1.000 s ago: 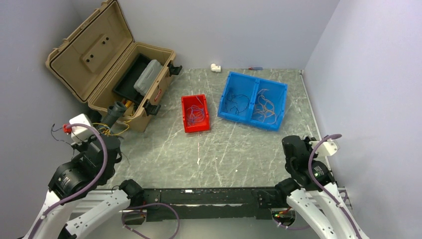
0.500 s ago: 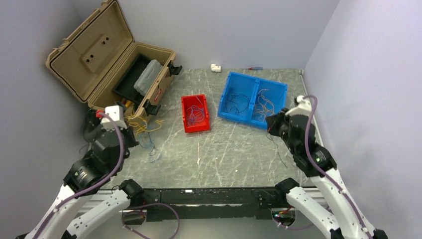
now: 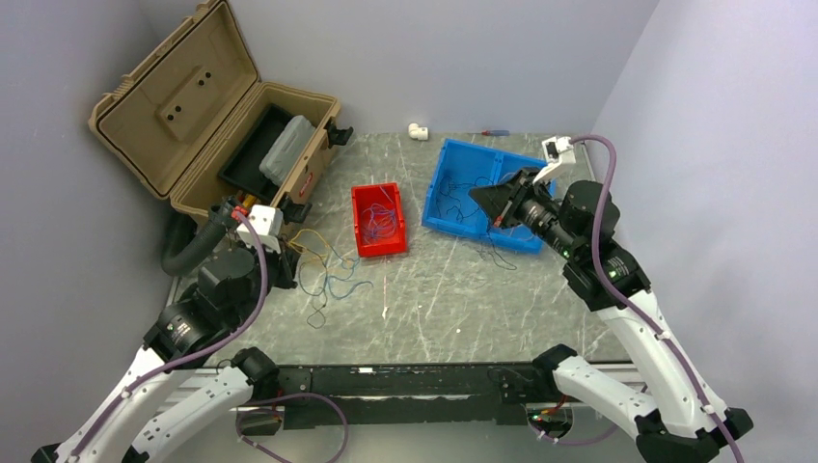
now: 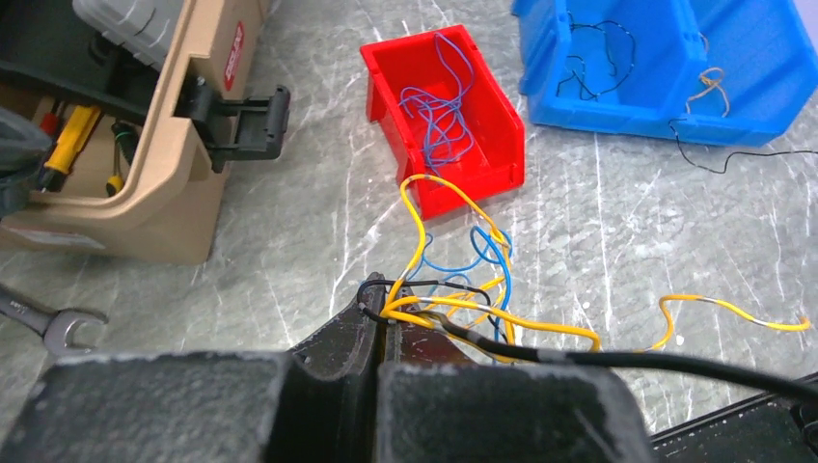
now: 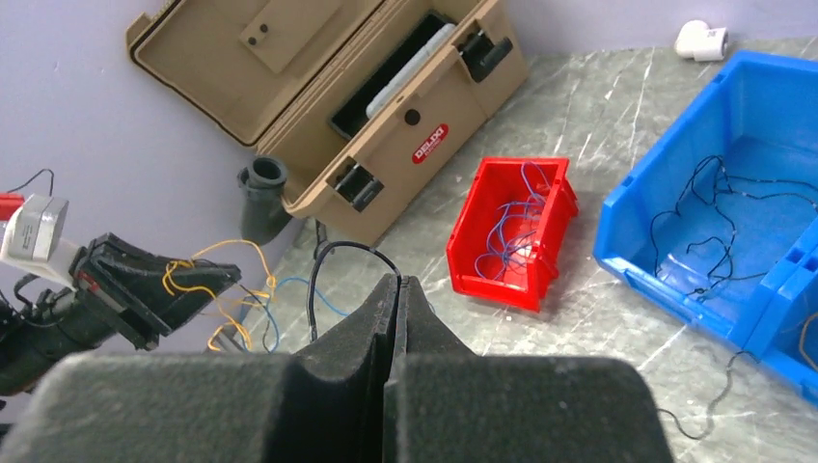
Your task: Untangle the cables
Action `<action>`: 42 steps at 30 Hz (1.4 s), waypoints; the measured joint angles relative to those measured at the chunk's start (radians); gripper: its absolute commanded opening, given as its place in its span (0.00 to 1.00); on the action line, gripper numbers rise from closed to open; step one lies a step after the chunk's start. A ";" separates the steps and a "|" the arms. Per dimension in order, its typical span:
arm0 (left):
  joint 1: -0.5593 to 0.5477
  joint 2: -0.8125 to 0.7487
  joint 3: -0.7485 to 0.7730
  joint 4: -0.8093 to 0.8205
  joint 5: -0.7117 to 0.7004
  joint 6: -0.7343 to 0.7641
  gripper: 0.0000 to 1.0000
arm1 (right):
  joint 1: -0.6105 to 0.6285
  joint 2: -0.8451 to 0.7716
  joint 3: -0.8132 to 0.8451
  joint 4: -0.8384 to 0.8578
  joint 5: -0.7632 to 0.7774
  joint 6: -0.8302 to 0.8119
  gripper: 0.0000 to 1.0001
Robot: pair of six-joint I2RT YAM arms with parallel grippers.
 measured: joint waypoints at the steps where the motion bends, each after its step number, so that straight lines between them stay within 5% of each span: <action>1: 0.000 0.000 -0.002 0.005 0.010 0.005 0.00 | 0.000 -0.002 -0.007 0.009 0.004 0.011 0.00; 16: 0.000 0.007 -0.010 0.029 0.075 0.035 0.00 | 0.000 -0.224 -0.525 -0.078 0.293 0.279 0.00; 24: 0.000 0.034 -0.016 0.042 0.109 0.034 0.00 | 0.012 -0.156 -0.470 -0.071 0.215 0.217 0.00; 32: 0.000 0.051 -0.015 0.043 0.121 0.035 0.00 | 0.328 0.049 -0.237 -0.008 0.177 0.078 0.00; 36: 0.000 0.053 -0.015 0.043 0.121 0.035 0.00 | 0.380 0.120 -0.103 0.034 0.168 0.037 0.00; 42: 0.000 0.049 -0.015 0.040 0.120 0.039 0.00 | 0.385 0.073 -0.126 0.070 0.269 0.043 0.06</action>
